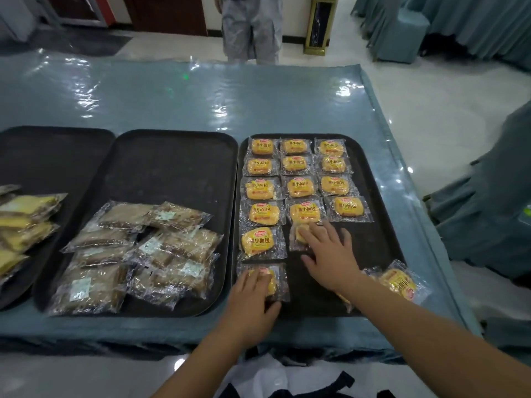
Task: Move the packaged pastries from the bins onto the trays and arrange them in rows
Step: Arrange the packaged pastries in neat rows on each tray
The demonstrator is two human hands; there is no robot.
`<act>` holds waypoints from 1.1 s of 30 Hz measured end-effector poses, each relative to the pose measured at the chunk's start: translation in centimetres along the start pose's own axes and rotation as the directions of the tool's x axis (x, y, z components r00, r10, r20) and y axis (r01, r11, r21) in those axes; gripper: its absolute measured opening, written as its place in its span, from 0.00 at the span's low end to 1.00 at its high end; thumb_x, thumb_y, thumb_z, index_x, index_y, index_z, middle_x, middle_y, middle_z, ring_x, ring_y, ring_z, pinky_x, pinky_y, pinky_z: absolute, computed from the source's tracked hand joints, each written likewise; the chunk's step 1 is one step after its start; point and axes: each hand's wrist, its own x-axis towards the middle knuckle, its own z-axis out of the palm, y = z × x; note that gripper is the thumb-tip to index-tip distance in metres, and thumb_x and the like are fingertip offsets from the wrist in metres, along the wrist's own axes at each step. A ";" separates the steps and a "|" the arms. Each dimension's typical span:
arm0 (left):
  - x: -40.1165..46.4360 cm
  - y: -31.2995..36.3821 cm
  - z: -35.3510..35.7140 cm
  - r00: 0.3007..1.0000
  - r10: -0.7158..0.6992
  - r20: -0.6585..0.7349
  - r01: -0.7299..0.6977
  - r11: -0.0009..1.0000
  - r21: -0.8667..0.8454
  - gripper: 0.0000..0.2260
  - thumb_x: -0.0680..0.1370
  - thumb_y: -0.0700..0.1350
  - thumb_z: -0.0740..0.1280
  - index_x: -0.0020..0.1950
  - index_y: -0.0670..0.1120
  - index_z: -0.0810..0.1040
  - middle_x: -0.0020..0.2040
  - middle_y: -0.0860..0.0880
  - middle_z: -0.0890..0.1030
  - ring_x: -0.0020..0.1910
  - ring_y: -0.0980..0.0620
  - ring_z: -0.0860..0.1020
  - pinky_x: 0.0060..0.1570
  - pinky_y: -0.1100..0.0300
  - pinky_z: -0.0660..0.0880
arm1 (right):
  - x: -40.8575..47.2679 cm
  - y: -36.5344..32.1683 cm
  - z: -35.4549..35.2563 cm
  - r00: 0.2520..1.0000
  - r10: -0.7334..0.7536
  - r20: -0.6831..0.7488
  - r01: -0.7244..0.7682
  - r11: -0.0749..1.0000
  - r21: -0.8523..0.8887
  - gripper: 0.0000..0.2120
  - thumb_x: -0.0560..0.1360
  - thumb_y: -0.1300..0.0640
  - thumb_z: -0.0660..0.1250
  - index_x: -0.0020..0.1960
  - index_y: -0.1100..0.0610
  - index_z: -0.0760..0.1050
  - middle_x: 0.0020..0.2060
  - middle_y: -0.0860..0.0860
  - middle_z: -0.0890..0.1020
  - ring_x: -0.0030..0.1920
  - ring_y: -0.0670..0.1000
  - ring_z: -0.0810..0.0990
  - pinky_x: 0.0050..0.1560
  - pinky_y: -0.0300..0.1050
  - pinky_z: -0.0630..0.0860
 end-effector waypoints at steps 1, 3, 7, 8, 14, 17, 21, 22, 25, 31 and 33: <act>-0.3 -0.3 0.4 1.000 0.009 0.025 -0.010 0.999 0.052 0.32 0.82 0.59 0.58 0.82 0.54 0.47 0.82 0.53 0.42 0.80 0.48 0.38 0.77 0.49 0.41 | -0.2 0.0 1.2 0.993 -0.008 0.119 0.014 0.999 -0.046 0.31 0.81 0.39 0.53 0.80 0.44 0.47 0.80 0.48 0.48 0.79 0.55 0.41 0.76 0.64 0.41; -0.7 -0.6 0.9 0.999 0.027 0.041 -0.032 0.993 0.114 0.34 0.82 0.60 0.58 0.81 0.54 0.42 0.81 0.52 0.36 0.78 0.48 0.33 0.74 0.50 0.36 | -0.7 0.1 3.3 0.977 -0.003 0.215 0.021 0.997 -0.080 0.35 0.79 0.33 0.45 0.79 0.43 0.35 0.78 0.47 0.35 0.77 0.55 0.31 0.75 0.63 0.36; -0.8 -1.5 1.6 0.998 0.065 -0.006 -0.063 0.988 0.142 0.34 0.82 0.60 0.57 0.81 0.56 0.40 0.80 0.54 0.34 0.77 0.49 0.30 0.71 0.54 0.33 | -0.1 0.3 3.8 0.986 0.004 0.166 0.002 0.999 -0.039 0.33 0.78 0.33 0.40 0.78 0.42 0.32 0.77 0.45 0.32 0.76 0.53 0.28 0.75 0.60 0.34; -0.8 -1.7 1.7 0.997 0.070 -0.015 -0.067 0.986 0.150 0.34 0.82 0.60 0.57 0.81 0.57 0.40 0.80 0.54 0.34 0.77 0.50 0.30 0.72 0.54 0.33 | 0.2 0.5 3.8 0.987 0.003 0.159 0.003 0.999 -0.038 0.33 0.78 0.33 0.40 0.78 0.41 0.32 0.77 0.45 0.32 0.76 0.52 0.29 0.75 0.60 0.33; -0.7 -2.4 2.0 0.994 0.105 -0.012 -0.101 0.982 0.162 0.33 0.82 0.61 0.55 0.81 0.58 0.39 0.80 0.55 0.33 0.77 0.51 0.30 0.75 0.53 0.36 | 0.8 1.3 3.8 0.988 -0.033 0.149 0.037 0.999 -0.024 0.36 0.74 0.29 0.36 0.77 0.40 0.32 0.77 0.43 0.33 0.77 0.50 0.30 0.74 0.60 0.32; -0.7 -2.3 0.9 0.993 0.116 0.032 -0.118 0.990 0.078 0.32 0.82 0.58 0.58 0.81 0.58 0.44 0.81 0.55 0.36 0.79 0.52 0.33 0.75 0.53 0.38 | 0.5 1.3 2.8 0.998 -0.023 0.058 0.015 0.993 0.120 0.36 0.75 0.27 0.40 0.79 0.39 0.40 0.79 0.42 0.40 0.78 0.49 0.35 0.76 0.61 0.38; -0.6 -1.6 -0.8 0.991 0.122 -0.049 -0.126 0.987 -0.095 0.27 0.82 0.53 0.62 0.79 0.55 0.58 0.80 0.56 0.52 0.80 0.51 0.50 0.78 0.50 0.53 | -1.4 2.9 0.2 0.968 0.230 -0.101 -0.170 0.898 0.407 0.29 0.79 0.39 0.59 0.78 0.44 0.58 0.78 0.45 0.58 0.78 0.50 0.54 0.75 0.64 0.52; -0.4 -1.3 -1.1 0.989 0.129 -0.077 -0.138 0.983 -0.123 0.25 0.81 0.52 0.63 0.78 0.55 0.62 0.79 0.55 0.58 0.78 0.50 0.56 0.77 0.51 0.57 | -2.3 3.8 -0.4 0.944 0.307 -0.123 -0.219 0.860 0.462 0.27 0.79 0.44 0.63 0.76 0.47 0.63 0.76 0.47 0.63 0.76 0.51 0.59 0.74 0.64 0.56; 0.5 0.4 -1.6 0.983 0.164 -0.085 -0.179 0.959 -0.218 0.20 0.80 0.49 0.65 0.73 0.54 0.70 0.70 0.53 0.69 0.66 0.50 0.71 0.68 0.51 0.70 | -6.3 7.0 -1.1 0.855 0.482 -0.191 -0.325 0.784 0.529 0.21 0.76 0.52 0.70 0.68 0.53 0.74 0.71 0.53 0.71 0.71 0.55 0.68 0.72 0.59 0.63; 2.7 5.3 0.3 0.946 0.324 -0.007 -0.322 0.937 -0.138 0.22 0.80 0.45 0.65 0.74 0.55 0.68 0.71 0.55 0.70 0.68 0.54 0.68 0.70 0.57 0.66 | -12.4 10.0 0.0 0.922 0.382 0.070 -0.387 0.893 0.229 0.36 0.68 0.27 0.54 0.74 0.37 0.63 0.78 0.46 0.56 0.78 0.53 0.52 0.73 0.60 0.52; 3.7 6.6 1.4 0.926 0.377 0.028 -0.376 0.926 -0.033 0.26 0.80 0.41 0.63 0.77 0.54 0.63 0.76 0.55 0.64 0.75 0.54 0.60 0.75 0.57 0.58 | -12.9 10.3 0.8 0.931 0.328 0.162 -0.353 0.922 0.162 0.42 0.64 0.23 0.48 0.76 0.35 0.54 0.80 0.46 0.49 0.79 0.53 0.43 0.75 0.60 0.47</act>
